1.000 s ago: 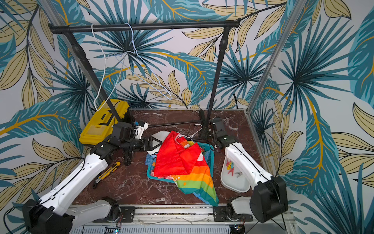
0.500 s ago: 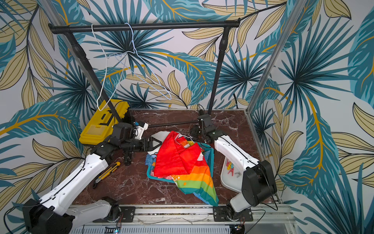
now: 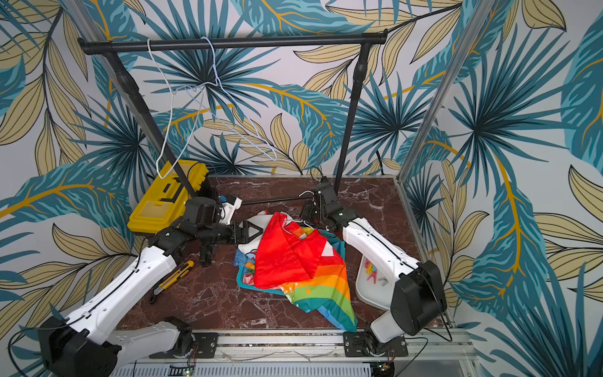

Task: Remove the clothespins securing jackets to the hanger
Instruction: Remove the jacket from the hanger.

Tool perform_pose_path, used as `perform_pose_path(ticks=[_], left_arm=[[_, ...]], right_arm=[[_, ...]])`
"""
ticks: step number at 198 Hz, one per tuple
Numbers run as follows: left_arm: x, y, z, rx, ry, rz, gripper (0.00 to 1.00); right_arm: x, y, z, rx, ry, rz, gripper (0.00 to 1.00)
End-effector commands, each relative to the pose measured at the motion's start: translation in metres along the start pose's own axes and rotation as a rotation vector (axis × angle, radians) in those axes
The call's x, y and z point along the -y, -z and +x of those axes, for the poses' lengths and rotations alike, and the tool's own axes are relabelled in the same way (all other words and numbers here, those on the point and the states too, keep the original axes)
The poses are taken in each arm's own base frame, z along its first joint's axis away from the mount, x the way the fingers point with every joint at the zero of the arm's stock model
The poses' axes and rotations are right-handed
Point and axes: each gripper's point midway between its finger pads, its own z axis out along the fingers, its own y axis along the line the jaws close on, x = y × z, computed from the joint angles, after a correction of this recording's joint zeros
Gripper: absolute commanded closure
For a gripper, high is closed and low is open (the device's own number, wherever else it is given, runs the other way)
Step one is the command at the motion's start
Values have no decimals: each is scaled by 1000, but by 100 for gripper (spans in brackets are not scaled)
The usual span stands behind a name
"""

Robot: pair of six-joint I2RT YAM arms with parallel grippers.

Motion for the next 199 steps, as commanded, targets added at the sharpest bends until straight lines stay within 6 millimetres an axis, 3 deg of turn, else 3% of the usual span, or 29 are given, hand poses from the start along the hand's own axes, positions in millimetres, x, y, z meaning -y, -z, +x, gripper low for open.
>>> perform_pose_path(ticks=[1, 41, 59, 93, 134, 155, 173, 199], left_arm=[[11, 7, -20, 65, -120, -55, 9], [23, 11, -36, 68, -211, -108, 7], [40, 5, -31, 27, -273, -96, 7], [47, -5, -17, -29, -370, -172, 10], [39, -20, -1, -81, -432, -275, 18], [39, -21, -4, -70, -430, -291, 25], [38, -22, -7, -60, -431, -307, 30], [37, -22, -10, -51, -427, -325, 45]], right_arm=[[-12, 28, 7, 6, 156, 23, 100], [-40, 71, 11, 76, 351, 38, 100], [-49, 84, 12, 107, 414, 44, 100], [-60, 109, 7, 170, 496, 47, 100], [-70, 127, 5, 197, 526, 8, 100], [-69, 129, 3, 207, 534, 16, 100], [-78, 132, 14, 194, 554, -18, 100], [-83, 136, 16, 203, 568, -40, 100]])
